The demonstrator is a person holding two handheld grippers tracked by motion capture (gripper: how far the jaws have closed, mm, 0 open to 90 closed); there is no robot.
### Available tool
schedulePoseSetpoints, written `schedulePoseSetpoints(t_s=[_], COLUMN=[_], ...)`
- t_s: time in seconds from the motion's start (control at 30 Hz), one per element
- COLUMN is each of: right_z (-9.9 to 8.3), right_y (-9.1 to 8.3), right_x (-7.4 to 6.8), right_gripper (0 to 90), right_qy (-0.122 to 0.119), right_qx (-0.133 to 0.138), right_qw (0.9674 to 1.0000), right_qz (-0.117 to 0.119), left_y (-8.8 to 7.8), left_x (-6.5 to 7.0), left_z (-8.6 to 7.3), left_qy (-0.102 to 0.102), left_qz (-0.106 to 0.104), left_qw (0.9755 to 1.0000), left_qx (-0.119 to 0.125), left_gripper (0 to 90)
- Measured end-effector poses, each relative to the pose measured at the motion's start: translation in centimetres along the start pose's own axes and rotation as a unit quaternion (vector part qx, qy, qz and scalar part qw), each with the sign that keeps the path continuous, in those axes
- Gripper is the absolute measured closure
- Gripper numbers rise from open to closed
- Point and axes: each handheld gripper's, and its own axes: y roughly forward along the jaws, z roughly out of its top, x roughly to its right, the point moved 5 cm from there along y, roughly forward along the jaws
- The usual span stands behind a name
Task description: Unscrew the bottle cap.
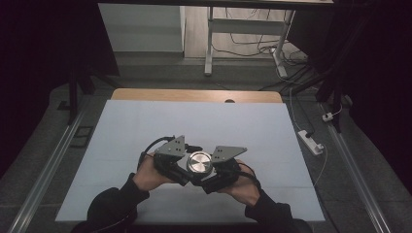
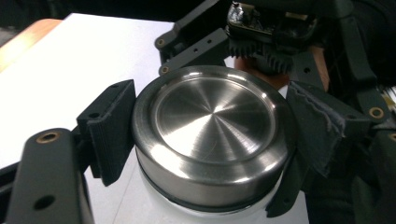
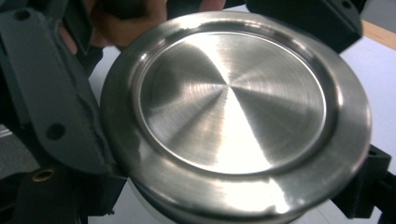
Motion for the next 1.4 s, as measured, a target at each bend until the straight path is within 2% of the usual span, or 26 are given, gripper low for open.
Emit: schedulePoseSetpoints(t_s=[0.1, 0.17, 0.23, 0.27, 0.3, 0.33, 0.37, 0.43, 0.47, 0.5, 0.53, 0.57, 0.6, 0.63, 0.67, 0.73, 0.8, 0.9, 0.97, 1.03, 1.1, 1.17, 1.23, 1.3, 1.37, 1.4], right_z=[-0.1, -0.2, -0.2, -0.3, -0.3, -0.3, -0.3, -0.3, -0.3, -0.3, -0.2, -0.2, -0.1, -0.1, -0.1, 0.0, 0.0, -0.1, -0.2, -0.1, -0.2, -0.1, -0.1, -0.1, -0.2, -0.2], right_y=[0.0, 0.0, 0.0, 0.1, 0.1, 0.1, 0.1, 0.0, -0.1, -0.1, -0.2, -0.3, -0.4, -0.4, -0.4, -0.3, -0.2, 0.1, 0.1, 0.1, 0.0, 0.0, 0.0, -0.1, -0.1, -0.1], right_x=[0.3, 0.5, 0.7, 0.8, 0.8, 0.9, 0.8, 0.8, 0.8, 0.8, 0.8, 0.8, 0.6, 0.6, 0.3, -0.3, -0.9, -1.7, -2.1, -2.5, -2.5, -2.3, -1.6, -0.8, 0.0, 0.4], right_gripper=[14.3, 14.3, 14.3, 14.3, 14.3, 14.3, 14.3, 14.3, 14.3, 14.3, 14.3, 14.3, 14.3, 14.3, 14.2, 14.3, 14.2, 14.3, 14.3, 14.2, 14.2, 14.2, 14.2, 14.3, 14.3, 14.3], right_qy=[0.009, 0.015, 0.022, 0.03, 0.03, 0.031, 0.029, 0.029, 0.028, 0.028, 0.027, 0.023, 0.014, 0.014, 0.009, -0.004, -0.014, -0.036, -0.046, -0.053, -0.06, -0.053, -0.04, -0.021, -0.003, 0.005], right_qx=[0.001, 0.001, 0.003, 0.004, 0.004, 0.005, 0.005, 0.006, 0.009, 0.009, 0.011, 0.012, 0.009, 0.009, 0.01, 0.006, 0.003, -0.005, -0.007, -0.007, -0.01, -0.007, -0.005, -0.003, -0.004, -0.005], right_qw=[0.9999, 0.9997, 0.9992, 0.9983, 0.9983, 0.9981, 0.998, 0.9983, 0.9989, 0.9989, 0.9992, 0.9995, 0.9997, 0.9997, 0.9994, 0.9982, 0.9965, 0.9939, 0.992, 0.9905, 0.9904, 0.9921, 0.9952, 0.998, 0.9998, 1.0], right_qz=[-0.01, -0.021, -0.033, -0.049, -0.049, -0.054, -0.055, -0.05, -0.037, -0.037, -0.026, -0.017, 0.016, 0.016, 0.031, 0.059, 0.083, 0.105, 0.117, 0.126, 0.124, 0.113, 0.09, 0.059, 0.02, -0.003], left_y=[0.3, 0.6, 0.8, 0.8, 0.9, 0.8, 0.5, -0.5, -1.1, -1.7, -2.3, -2.7, -3.2, -3.5, -3.7, -3.7, -3.5, -2.8, -2.3, -2.0, -1.8, -1.7, -1.3, -0.8, -0.1, 0.3], left_x=[0.0, 0.0, 0.0, -0.1, -0.1, -0.2, -0.3, -0.7, -0.9, -1.2, -1.3, -1.4, -1.5, -1.4, -1.3, -1.1, -0.8, -0.2, 0.0, 0.2, 0.3, 0.1, -0.2, -0.3, -0.4, -0.4], left_z=[0.2, 0.2, 0.3, 0.3, 0.3, 0.4, 0.5, 0.8, 1.0, 1.0, 0.9, 0.8, 0.6, 0.4, 0.2, -0.2, -0.6, -1.0, -1.2, -1.4, -1.4, -1.3, -1.1, -0.9, -0.7, -0.6], left_qy=[-0.013, -0.029, -0.051, -0.059, -0.062, -0.064, -0.067, -0.073, -0.072, -0.065, -0.055, -0.048, -0.038, -0.027, -0.012, 0.012, 0.028, 0.049, 0.059, 0.066, 0.065, 0.053, 0.034, 0.013, -0.008, -0.018], left_qz=[0.025, 0.04, 0.052, 0.056, 0.056, 0.047, 0.034, 0.011, 0.001, 0.003, -0.009, -0.029, -0.047, -0.065, -0.089, -0.114, -0.145, -0.17, -0.171, -0.186, -0.18, -0.156, -0.117, -0.072, -0.015, 0.014], left_qw=[0.9996, 0.9988, 0.9973, 0.9967, 0.9965, 0.9968, 0.997, 0.9965, 0.9965, 0.9967, 0.9971, 0.9971, 0.9969, 0.9964, 0.995, 0.9928, 0.9886, 0.9842, 0.9835, 0.9803, 0.9816, 0.9863, 0.9925, 0.9973, 0.9998, 0.9997], left_qx=[-0.004, -0.003, 0.002, 0.003, 0.002, 0.003, 0.016, 0.038, 0.043, 0.048, 0.052, 0.052, 0.051, 0.048, 0.043, 0.034, 0.028, 0.005, -0.007, -0.008, -0.003, 0.002, 0.008, 0.011, 0.01, 0.008], left_gripper=[20.8, 20.8, 20.7, 20.5, 20.5, 20.1, 18.8, 11.4, 4.6, 4.6, 4.9, 5.2, 5.8, 5.8, 7.4, 9.2, 10.2, 12.3, 15.1, 19.3, 20.5, 20.7, 20.8, 20.8, 20.8, 20.7])
